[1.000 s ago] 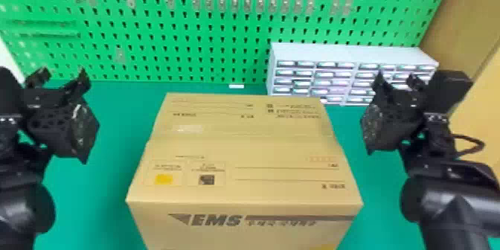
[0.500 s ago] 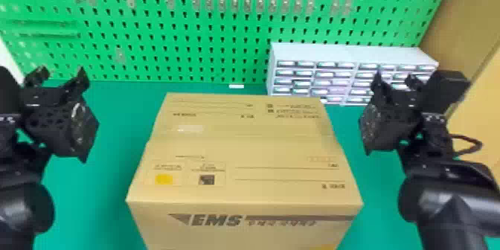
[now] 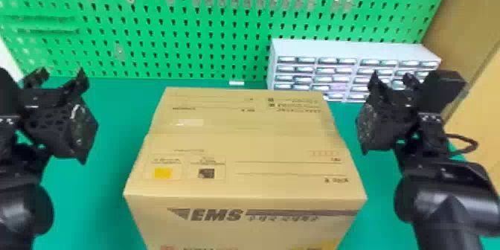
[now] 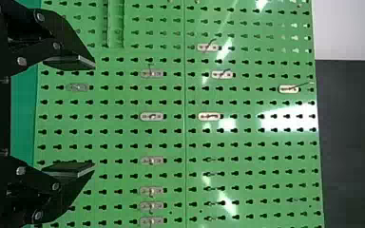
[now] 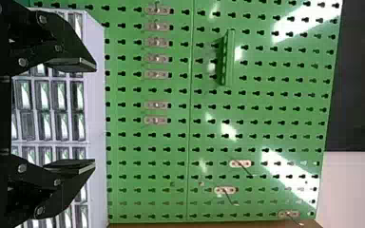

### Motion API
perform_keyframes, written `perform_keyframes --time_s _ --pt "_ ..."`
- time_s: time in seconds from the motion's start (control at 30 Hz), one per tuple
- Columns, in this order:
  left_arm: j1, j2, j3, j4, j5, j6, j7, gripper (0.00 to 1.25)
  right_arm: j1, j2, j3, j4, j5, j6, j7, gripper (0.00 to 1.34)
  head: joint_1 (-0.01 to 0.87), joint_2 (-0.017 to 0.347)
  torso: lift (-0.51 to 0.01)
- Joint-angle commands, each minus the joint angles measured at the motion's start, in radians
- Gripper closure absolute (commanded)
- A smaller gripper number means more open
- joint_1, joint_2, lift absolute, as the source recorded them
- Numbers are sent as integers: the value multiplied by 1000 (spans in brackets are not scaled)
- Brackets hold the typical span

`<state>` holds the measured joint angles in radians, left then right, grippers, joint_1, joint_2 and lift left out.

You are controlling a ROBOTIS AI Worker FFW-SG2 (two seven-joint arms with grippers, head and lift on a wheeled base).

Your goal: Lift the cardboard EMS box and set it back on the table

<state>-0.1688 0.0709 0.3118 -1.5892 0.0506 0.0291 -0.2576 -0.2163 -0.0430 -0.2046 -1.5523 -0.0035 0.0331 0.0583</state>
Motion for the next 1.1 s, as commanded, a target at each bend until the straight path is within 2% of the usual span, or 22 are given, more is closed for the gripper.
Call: perform_keyframes --time_s 0.0,1.07 --pt "0 0 0 0 0 0 0 492 0 2 1 0 5 -2 0 536 678 -15 -27" --pt "0 0 1 0 8 0 0 492 3 5 8 0 17 -12 0 536 678 -15 -90"
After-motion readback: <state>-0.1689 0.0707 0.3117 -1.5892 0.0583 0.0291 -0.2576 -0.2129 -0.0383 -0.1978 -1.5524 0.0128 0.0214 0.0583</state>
